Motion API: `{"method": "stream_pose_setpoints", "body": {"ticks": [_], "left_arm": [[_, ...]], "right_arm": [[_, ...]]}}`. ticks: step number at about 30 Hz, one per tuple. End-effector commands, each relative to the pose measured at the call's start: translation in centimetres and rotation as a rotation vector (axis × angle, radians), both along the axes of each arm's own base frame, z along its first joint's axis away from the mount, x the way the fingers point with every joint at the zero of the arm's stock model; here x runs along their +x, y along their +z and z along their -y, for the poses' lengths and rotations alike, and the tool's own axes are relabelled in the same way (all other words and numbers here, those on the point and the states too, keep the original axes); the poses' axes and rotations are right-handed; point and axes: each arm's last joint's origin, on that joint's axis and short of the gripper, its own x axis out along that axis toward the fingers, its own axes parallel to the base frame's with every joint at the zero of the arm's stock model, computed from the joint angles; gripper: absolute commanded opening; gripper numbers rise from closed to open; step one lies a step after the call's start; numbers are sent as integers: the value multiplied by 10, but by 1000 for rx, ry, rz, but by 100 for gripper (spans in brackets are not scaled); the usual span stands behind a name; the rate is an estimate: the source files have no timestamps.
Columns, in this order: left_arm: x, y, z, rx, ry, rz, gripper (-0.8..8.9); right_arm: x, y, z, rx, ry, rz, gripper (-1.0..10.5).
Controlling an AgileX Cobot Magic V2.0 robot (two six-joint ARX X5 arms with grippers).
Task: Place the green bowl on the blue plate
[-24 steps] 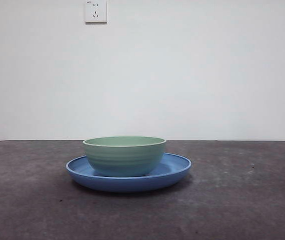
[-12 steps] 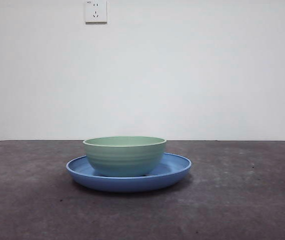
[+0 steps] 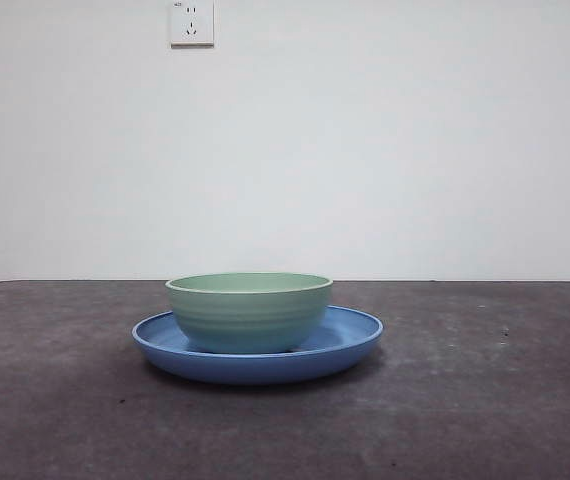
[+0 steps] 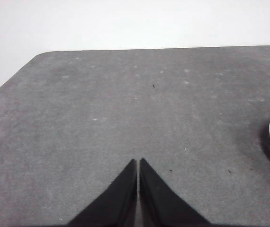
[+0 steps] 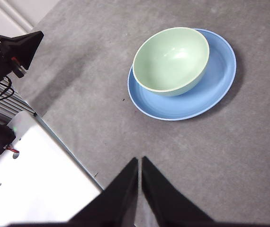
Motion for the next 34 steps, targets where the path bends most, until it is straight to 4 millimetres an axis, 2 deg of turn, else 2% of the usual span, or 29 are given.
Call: {"method": "stream_pose_setpoints", "body": {"ticks": [1, 4, 8, 11, 14, 19, 25, 34], "left_arm": [[1, -7, 0, -3, 3, -28, 8], [1, -7, 0, -2, 4, -27, 8], [1, -7, 0, -2, 4, -27, 8], [1, -7, 0, -3, 3, -27, 8], [1, -7, 0, -2, 4, -27, 8], [1, -7, 0, -2, 4, -27, 8], [1, -7, 0, -2, 4, -28, 8], [1, -7, 0, -2, 4, -27, 8]], "right_arm": [[0, 6, -1, 6, 16, 32, 8], [0, 6, -1, 6, 15, 33, 8], [-2, 11, 9, -46, -35, 197, 8], [-6, 14, 20, -17, -114, 332, 7], [-12, 9, 32, 0, -215, 456, 8], [-17, -21, 45, -12, -344, 636, 8], [-17, -72, 51, -6, -453, 815, 8], [-14, -138, 57, -65, -631, 816, 8]]}}
